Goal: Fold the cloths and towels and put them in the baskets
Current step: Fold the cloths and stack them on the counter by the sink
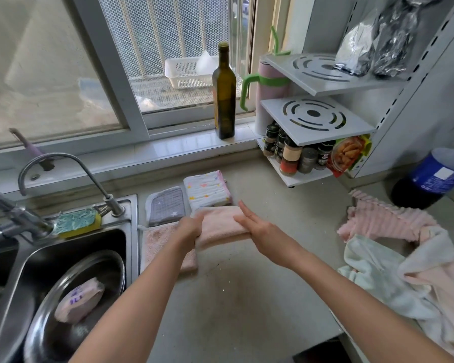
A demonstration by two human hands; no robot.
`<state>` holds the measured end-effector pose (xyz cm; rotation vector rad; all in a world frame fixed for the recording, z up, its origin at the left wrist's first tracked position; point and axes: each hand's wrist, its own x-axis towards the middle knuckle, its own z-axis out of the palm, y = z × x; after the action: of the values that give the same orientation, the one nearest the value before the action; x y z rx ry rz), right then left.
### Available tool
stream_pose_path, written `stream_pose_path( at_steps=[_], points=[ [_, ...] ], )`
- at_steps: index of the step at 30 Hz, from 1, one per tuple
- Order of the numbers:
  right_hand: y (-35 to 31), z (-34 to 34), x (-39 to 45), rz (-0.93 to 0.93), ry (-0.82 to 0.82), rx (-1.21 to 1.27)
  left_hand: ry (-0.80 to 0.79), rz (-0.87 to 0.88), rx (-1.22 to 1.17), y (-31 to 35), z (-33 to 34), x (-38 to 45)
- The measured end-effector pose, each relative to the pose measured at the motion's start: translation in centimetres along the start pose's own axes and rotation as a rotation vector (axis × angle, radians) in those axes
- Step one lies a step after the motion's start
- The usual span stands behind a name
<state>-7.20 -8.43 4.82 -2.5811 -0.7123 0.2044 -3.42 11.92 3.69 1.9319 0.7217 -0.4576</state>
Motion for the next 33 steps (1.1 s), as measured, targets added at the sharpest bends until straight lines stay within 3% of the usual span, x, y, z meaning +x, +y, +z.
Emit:
stream_pose_path(
  at_steps=[2, 6, 8, 10, 13, 15, 18, 20, 23, 25, 28, 33],
  points=[
    [-0.7, 0.1, -0.6, 0.044, 0.001, 0.286, 0.059, 0.125, 0.011, 0.1, -0.2, -0.5],
    [-2.4, 0.2, -1.1, 0.346, 0.025, 1.700, -0.004, 0.443, -0.101, -0.4, -1.5, -1.1],
    [-2.4, 1.2, 0.6, 0.615, 0.045, 1.835, -0.044, 0.507, -0.198, -0.8, -2.4, -1.6],
    [-3.4, 2.3, 2.3, 0.743, 0.031, 1.780, -0.068, 0.530, -0.236, -1.4, -3.0, -2.0],
    [-5.7, 4.5, 4.1, 0.809, 0.171, 1.656, -0.056, 0.501, -0.180, -3.2, -4.1, -1.9],
    [-6.5, 5.7, 5.0, 0.810, 0.293, 1.273, -0.032, 0.393, -0.133, -4.9, -5.0, -1.5],
    [-8.0, 7.2, 6.7, 0.655, 0.371, 0.810, 0.085, 0.310, -0.054, -7.4, -6.3, -0.5],
    [-9.2, 8.2, 8.1, 0.595, 0.363, 0.759, 0.169, 0.264, -0.091, -8.1, -7.4, -0.3],
    [-10.4, 9.5, 10.1, 0.615, 0.252, 0.914, 0.253, 0.228, -0.032, -9.3, -9.5, 0.7],
    [-10.6, 10.5, 10.9, 0.524, 0.206, 0.932, 0.277, 0.224, 0.020, -10.1, -10.7, 1.9],
    [-10.2, 11.4, 11.6, 0.362, 0.186, 0.807, 0.295, 0.257, 0.021, -10.6, -11.3, 3.4],
    [-9.3, 12.9, 12.7, 0.344, 0.153, 0.515, 0.361, 0.380, 0.100, -10.3, -10.5, 4.6]
  ],
)
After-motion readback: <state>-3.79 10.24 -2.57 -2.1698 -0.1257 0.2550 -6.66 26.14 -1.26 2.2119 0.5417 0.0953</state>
